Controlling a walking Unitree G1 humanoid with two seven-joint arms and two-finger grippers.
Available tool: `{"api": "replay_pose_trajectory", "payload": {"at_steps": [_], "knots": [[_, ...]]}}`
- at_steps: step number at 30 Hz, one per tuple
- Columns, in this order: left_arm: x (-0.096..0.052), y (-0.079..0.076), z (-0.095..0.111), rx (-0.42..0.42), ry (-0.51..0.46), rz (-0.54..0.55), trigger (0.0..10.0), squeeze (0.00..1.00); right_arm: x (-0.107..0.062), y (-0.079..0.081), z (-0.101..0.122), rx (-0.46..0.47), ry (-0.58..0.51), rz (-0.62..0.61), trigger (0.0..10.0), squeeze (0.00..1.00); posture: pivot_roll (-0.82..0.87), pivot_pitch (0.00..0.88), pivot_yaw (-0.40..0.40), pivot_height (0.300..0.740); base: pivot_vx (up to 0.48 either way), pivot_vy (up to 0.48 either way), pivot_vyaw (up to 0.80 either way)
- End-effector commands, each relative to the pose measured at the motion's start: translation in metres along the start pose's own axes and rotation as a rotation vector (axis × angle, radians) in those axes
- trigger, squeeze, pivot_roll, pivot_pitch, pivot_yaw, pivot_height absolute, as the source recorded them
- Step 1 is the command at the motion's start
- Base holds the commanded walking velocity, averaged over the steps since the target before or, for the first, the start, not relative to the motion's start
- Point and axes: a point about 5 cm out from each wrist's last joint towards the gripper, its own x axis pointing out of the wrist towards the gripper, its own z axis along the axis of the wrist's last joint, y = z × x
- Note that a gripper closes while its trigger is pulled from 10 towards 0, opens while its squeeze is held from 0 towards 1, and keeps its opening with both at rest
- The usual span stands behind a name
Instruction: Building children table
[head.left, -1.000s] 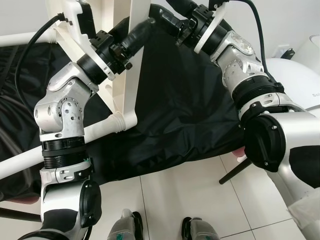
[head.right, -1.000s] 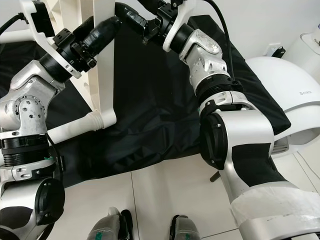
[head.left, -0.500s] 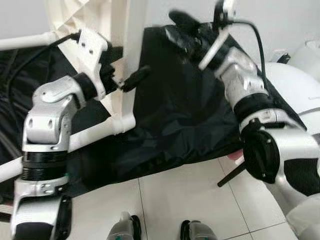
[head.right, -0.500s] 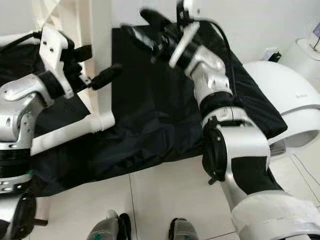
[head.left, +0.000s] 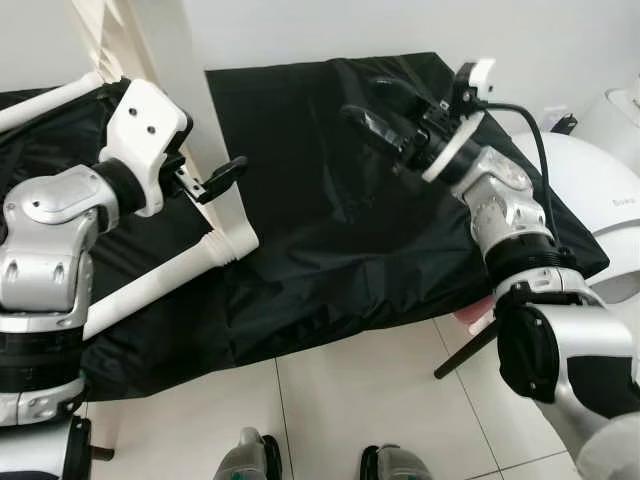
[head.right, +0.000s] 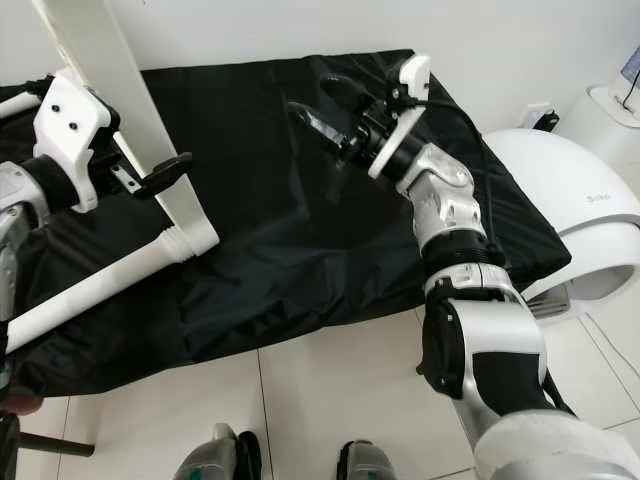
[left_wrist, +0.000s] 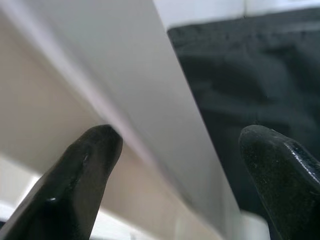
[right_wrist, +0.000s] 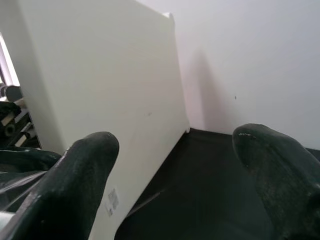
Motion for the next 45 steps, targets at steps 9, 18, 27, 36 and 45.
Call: {"api": "replay_pose_trajectory", "payload": {"at_steps": [9,18,27,36,45], "knots": [[-0.019,-0.02,-0.025,-0.11,0.121,0.01,10.0,0.0,-0.022,0.011,-0.016,0.016,0.058,-0.028,10.0,0.0,0.04,0.145,-0.059,0.74,0.0,0.0,0.0],[-0.034,-0.028,-0.027,-0.12,0.189,0.127,10.0,0.0,-0.026,0.027,-0.022,0.022,0.058,-0.077,10.0,0.0,0.06,0.16,-0.086,0.74,0.0,0.0,0.0],[-0.059,-0.032,-0.026,-0.192,0.215,0.204,10.0,0.0,-0.017,0.07,-0.043,0.127,0.088,0.041,10.0,0.0,0.11,0.182,-0.125,0.74,0.0,0.0,0.0],[-0.077,-0.011,-0.032,-0.262,0.224,0.387,10.0,0.0,0.005,0.093,-0.052,0.177,0.081,0.124,10.0,0.0,0.16,0.192,-0.147,0.74,0.0,0.0,0.0],[-0.064,-0.019,-0.031,-0.327,0.207,0.491,10.0,0.0,0.044,0.106,-0.048,0.194,0.046,0.188,10.0,0.0,0.18,0.197,-0.168,0.74,0.0,0.0,0.0]]}}
